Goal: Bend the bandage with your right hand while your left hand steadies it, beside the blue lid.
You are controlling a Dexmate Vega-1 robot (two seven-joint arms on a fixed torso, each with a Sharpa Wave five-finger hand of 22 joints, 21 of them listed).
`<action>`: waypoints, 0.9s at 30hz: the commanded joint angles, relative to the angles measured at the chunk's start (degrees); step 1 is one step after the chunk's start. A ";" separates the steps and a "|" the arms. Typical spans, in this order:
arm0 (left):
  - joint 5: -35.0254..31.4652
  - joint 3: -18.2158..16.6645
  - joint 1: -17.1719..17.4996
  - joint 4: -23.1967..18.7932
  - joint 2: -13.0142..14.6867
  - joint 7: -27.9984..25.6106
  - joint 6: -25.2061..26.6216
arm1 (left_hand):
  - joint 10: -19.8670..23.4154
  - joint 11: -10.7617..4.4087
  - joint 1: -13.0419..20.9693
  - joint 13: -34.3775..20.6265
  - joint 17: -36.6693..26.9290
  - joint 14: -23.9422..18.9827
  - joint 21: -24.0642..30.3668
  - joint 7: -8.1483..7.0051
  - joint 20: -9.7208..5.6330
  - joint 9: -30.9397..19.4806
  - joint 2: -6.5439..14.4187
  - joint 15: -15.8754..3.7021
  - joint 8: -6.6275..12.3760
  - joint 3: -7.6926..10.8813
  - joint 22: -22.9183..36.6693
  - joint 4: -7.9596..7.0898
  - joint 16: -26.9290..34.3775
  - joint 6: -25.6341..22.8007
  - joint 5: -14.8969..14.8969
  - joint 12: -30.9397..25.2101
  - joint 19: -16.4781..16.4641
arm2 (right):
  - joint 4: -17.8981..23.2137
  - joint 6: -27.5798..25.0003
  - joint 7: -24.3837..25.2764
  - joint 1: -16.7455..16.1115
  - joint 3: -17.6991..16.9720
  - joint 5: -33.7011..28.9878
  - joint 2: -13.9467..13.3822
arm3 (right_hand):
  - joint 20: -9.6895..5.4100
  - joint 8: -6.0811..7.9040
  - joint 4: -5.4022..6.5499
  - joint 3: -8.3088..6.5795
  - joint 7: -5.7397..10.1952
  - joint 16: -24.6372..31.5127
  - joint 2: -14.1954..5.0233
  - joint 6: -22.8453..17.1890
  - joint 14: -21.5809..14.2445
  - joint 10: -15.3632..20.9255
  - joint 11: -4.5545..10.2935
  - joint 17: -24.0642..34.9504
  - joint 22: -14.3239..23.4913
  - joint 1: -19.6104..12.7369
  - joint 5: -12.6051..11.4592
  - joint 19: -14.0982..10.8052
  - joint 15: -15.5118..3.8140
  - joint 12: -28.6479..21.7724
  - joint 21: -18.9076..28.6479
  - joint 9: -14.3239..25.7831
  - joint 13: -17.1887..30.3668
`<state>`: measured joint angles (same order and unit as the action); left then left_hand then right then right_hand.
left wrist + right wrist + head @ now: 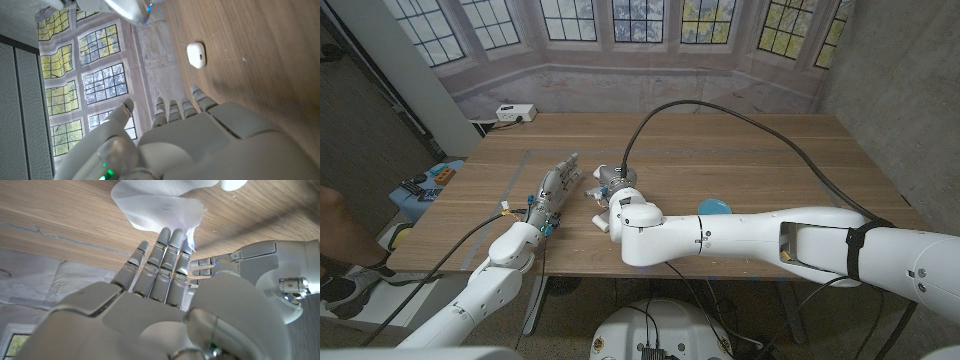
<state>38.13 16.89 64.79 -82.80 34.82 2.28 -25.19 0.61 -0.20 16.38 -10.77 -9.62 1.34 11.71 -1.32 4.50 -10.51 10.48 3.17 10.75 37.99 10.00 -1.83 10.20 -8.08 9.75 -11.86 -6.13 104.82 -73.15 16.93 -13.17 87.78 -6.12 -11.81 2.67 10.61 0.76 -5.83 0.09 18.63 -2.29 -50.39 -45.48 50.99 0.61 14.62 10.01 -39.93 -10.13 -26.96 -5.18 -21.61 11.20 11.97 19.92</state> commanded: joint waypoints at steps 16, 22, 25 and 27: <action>-0.57 -0.05 1.17 -1.92 0.31 -1.35 0.40 | 0.17 0.30 0.15 -0.21 -0.11 0.23 -0.12 -0.11 0.09 -0.24 -0.24 0.10 0.04 0.19 0.32 -0.12 0.01 -0.44 0.34 -0.03 -0.06 | 1.46 3.65 -0.92 -0.52 -1.36 -2.22 -1.50 | 0.78 0.52 2.05 1.26 -0.87 -1.28 -0.01 1.09 1.61 -1.51 -1.20 -0.35 0.18 4.59 -0.52 0.83 1.03 0.79 -0.06 -0.03 -0.20; -0.72 -0.18 1.36 -2.71 0.78 -1.46 0.69 | 0.14 0.30 0.24 -0.21 -0.09 0.21 -0.12 -0.12 0.12 -0.24 -0.24 0.13 0.04 0.19 0.32 -0.05 0.01 -0.43 0.35 -0.01 -0.05 | 1.98 4.49 -1.52 0.10 -1.85 -3.07 -1.71 | 1.23 0.49 1.81 1.15 -0.98 -2.12 -0.12 1.58 2.96 -2.41 -1.53 -0.60 0.18 4.51 -0.72 1.18 1.65 1.30 -0.10 -0.07 -0.34; -0.86 -0.18 1.34 -3.10 0.99 -1.42 0.79 | 0.14 0.32 0.29 -0.21 -0.08 0.22 -0.13 -0.13 0.09 -0.24 -0.26 0.10 0.04 0.18 0.32 0.00 0.00 -0.44 0.35 -0.02 -0.02 | 2.58 5.41 -2.16 0.54 -1.75 -3.50 -2.39 | 1.64 0.37 1.61 1.08 -1.11 -2.74 -0.23 2.35 4.21 -3.71 -1.87 -0.69 0.19 4.49 -0.80 1.31 2.10 2.05 -0.07 -0.10 -0.58; -0.99 -0.19 1.36 -3.39 1.16 -1.45 0.89 | 0.18 0.31 0.32 -0.21 -0.07 0.23 -0.13 -0.14 0.11 -0.24 -0.25 0.07 0.04 0.18 0.32 0.02 0.00 -0.43 0.35 -0.03 -0.03 | 2.91 5.99 -2.35 0.45 -2.04 -3.79 -2.80 | 1.85 0.26 1.38 0.92 -1.09 -2.91 -0.44 2.94 4.65 -4.30 -1.91 -0.66 0.19 4.26 -0.87 1.40 2.22 2.42 -0.06 -0.11 -0.72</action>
<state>37.61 16.88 65.90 -84.91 35.31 1.03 -24.79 0.61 -0.20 16.38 -10.77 -9.62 1.34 11.71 -1.32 4.50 -10.52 10.48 3.17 10.75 38.00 10.00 -1.83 10.20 -8.08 9.75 -11.86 -6.13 106.41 -69.24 15.70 -13.37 86.43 -8.49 -13.40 4.00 10.73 2.61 -4.45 -1.04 15.91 -2.13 -48.04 -41.38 47.30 -1.39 13.83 10.00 -35.59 -10.41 -25.63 -2.97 -19.67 11.21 11.71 19.21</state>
